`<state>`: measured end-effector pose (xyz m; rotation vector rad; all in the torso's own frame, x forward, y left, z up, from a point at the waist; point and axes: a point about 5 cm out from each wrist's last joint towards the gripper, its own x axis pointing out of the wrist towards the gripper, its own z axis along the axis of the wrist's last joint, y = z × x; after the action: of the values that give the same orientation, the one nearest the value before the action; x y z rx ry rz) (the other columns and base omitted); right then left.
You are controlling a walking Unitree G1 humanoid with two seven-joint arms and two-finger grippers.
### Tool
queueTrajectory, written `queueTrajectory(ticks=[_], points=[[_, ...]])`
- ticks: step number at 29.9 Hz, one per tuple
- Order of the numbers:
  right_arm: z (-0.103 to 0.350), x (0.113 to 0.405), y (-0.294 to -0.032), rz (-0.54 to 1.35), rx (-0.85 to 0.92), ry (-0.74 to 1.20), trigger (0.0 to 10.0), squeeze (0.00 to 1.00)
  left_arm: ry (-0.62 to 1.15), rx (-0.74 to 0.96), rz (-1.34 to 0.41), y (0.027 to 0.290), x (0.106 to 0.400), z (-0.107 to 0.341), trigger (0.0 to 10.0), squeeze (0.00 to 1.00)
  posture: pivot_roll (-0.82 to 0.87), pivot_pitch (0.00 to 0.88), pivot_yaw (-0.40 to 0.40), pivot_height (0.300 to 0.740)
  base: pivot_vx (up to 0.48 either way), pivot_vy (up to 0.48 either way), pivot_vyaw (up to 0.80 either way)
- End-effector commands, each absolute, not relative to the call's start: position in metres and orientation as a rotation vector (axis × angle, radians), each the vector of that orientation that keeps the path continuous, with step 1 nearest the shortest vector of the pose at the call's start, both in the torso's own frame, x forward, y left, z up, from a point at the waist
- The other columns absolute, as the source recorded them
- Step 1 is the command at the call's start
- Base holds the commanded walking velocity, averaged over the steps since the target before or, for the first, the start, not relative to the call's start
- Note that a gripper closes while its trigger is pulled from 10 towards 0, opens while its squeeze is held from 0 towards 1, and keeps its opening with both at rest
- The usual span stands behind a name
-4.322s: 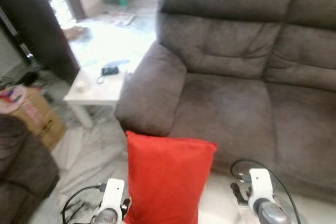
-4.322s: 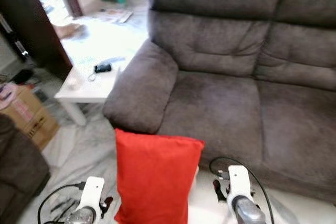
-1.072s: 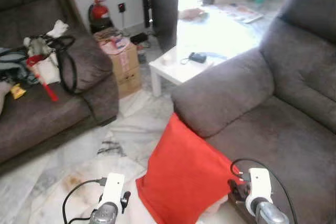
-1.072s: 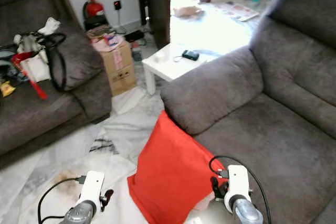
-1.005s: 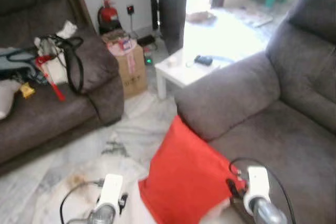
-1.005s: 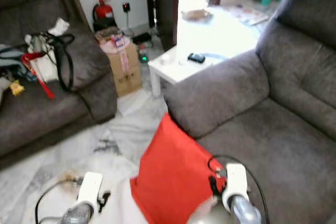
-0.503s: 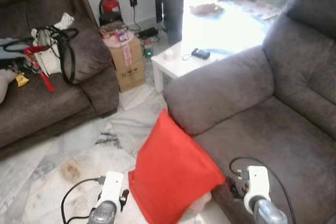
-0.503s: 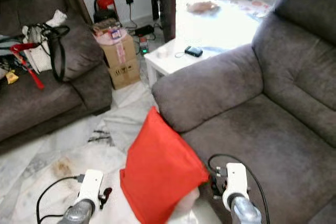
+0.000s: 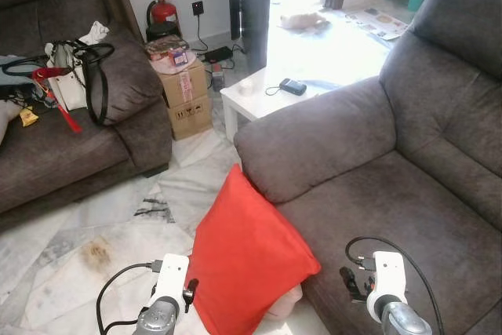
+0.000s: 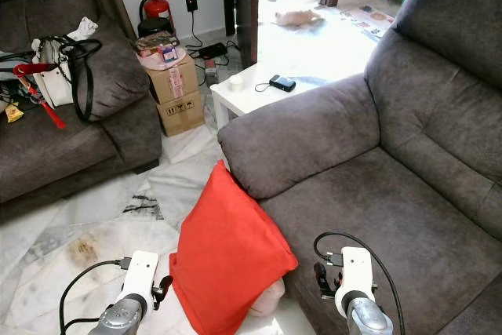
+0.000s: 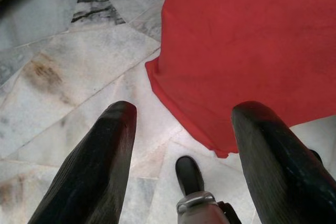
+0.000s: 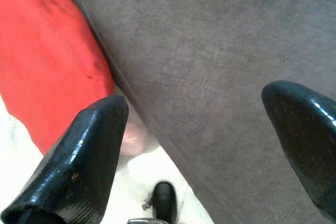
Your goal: Move the pillow to the sofa from floor
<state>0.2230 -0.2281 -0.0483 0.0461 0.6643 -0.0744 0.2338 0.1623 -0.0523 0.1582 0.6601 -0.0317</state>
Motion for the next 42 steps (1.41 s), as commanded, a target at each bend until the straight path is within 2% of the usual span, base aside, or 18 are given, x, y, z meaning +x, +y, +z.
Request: queueTrajectory(ticks=[1, 13, 19, 27, 42], points=[[-0.0481, 0.2232, -0.228, -0.081, 0.058, 0.66, 10.0, 0.0, 0.665, 0.149, -0.012, 0.1654, 0.2306, -0.054, 10.0, 0.0, -0.12, 0.087, 0.032, 0.74, 0.0, 0.0, 0.0], [-0.0479, 0.2234, -0.2276, -0.067, 0.042, 0.661, 10.0, 0.0, 0.663, 0.156, -0.007, 0.1673, 0.2306, -0.0538, 10.0, 0.0, -0.12, 0.083, 0.036, 0.74, 0.0, 0.0, 0.0], [-0.0482, 0.2231, -0.2264, -0.055, 0.045, 0.66, 10.0, 0.0, 0.661, 0.159, -0.01, 0.167, 0.2311, -0.0535, 10.0, 0.0, -0.12, 0.078, 0.037, 0.74, 0.201, 0.0, 0.78], [-0.0489, 0.2221, -0.226, -0.069, 0.065, 0.658, 10.0, 0.0, 0.653, 0.16, -0.018, 0.166, 0.2331, -0.0522, 10.0, 0.0, -0.12, 0.077, 0.041, 0.74, 0.0, 0.0, 0.0], [-0.0485, 0.2235, -0.2246, -0.074, 0.074, 0.654, 10.0, 0.0, 0.654, 0.166, -0.01, 0.1693, 0.2329, -0.052, 10.0, 0.0, -0.12, 0.085, 0.044, 0.74, 0.311, 0.0, 0.0]])
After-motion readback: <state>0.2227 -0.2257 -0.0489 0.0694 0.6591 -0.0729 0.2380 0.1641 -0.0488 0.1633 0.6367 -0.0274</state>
